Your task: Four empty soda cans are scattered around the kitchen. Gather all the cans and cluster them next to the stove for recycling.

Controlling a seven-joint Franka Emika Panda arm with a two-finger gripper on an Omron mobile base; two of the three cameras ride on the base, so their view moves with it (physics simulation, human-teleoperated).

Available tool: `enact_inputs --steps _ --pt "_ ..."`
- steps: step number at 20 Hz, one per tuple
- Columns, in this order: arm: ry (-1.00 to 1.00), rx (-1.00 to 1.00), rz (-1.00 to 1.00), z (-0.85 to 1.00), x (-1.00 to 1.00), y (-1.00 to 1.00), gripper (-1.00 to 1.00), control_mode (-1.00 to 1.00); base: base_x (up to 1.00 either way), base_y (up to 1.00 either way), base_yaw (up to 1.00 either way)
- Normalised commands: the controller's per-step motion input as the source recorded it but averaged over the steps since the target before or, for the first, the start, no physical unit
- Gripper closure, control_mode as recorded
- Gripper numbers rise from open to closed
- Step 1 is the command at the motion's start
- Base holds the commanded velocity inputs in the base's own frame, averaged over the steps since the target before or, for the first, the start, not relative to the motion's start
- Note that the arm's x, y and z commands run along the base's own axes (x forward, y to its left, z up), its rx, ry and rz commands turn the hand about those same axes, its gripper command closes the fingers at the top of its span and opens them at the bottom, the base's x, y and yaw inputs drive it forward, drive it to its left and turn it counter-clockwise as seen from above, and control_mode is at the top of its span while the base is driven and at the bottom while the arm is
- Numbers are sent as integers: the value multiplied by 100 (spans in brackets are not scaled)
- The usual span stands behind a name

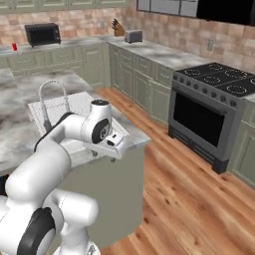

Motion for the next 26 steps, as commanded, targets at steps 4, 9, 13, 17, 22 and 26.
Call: enact_inputs --steps 4,9,13,17,22,26 --pt "0 0 0 0 0 0 -100 100 -30 71 -20" --pt "0 0 0 0 0 0 -100 100 -52 63 -21" --pt "0 0 0 0 0 0 -100 100 -32 77 -17" --pt "0 0 0 0 0 0 -100 100 -25 74 -19" --pt "0 0 0 0 0 0 -100 100 -4 84 -17" --pt "0 0 0 0 0 0 -100 100 0 79 -17"
